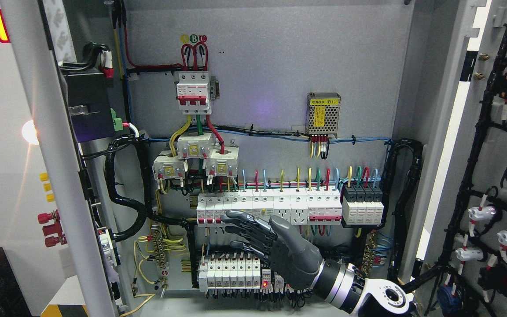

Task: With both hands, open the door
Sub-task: 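Withdraw the right hand downward out of the cabinet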

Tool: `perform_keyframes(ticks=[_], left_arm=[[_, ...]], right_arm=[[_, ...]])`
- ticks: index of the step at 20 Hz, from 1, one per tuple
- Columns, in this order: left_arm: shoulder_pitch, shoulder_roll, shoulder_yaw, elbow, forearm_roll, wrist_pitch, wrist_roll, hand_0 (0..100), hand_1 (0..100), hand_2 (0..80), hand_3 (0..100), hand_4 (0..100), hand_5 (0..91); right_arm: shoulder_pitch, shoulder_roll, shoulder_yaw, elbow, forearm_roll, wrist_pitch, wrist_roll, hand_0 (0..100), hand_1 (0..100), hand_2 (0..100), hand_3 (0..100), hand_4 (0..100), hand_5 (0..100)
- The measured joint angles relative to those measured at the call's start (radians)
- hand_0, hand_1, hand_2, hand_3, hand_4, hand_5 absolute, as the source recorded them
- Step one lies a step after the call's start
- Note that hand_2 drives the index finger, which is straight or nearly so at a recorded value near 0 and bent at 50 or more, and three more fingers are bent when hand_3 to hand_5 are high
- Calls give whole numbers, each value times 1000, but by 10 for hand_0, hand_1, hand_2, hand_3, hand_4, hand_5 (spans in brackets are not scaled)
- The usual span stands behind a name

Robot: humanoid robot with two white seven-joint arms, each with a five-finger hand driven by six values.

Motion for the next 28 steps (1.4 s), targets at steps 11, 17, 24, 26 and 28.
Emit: perform_keyframes(ticks=[11, 17, 24, 26, 28], left_arm=[[0, 0, 0, 0, 0, 0, 0, 0, 0, 0, 0, 0, 0], [0, 0, 0, 0, 0, 0, 0, 0, 0, 0, 0, 0, 0], [0, 0, 0, 0, 0, 0, 0, 0, 0, 0, 0, 0, 0], [0, 0, 0, 0, 0, 0, 0, 0, 0, 0, 0, 0, 0], [0, 0, 0, 0, 0, 0, 0, 0, 0, 0, 0, 0, 0]], right_arm=[[94, -23, 104, -101, 1, 4, 2, 191, 0, 0, 0, 0, 0], [121, -34, 169, -128, 2, 4, -1, 191, 0, 0, 0, 0, 0], [129, -36, 230, -144, 2, 5, -2, 191, 0, 0, 0, 0, 0], [129, -35, 247, -147, 1, 5, -2, 191, 0, 0, 0, 0, 0], [130, -31, 262, -149, 1, 6, -2, 191, 0, 0, 0, 0, 0]])
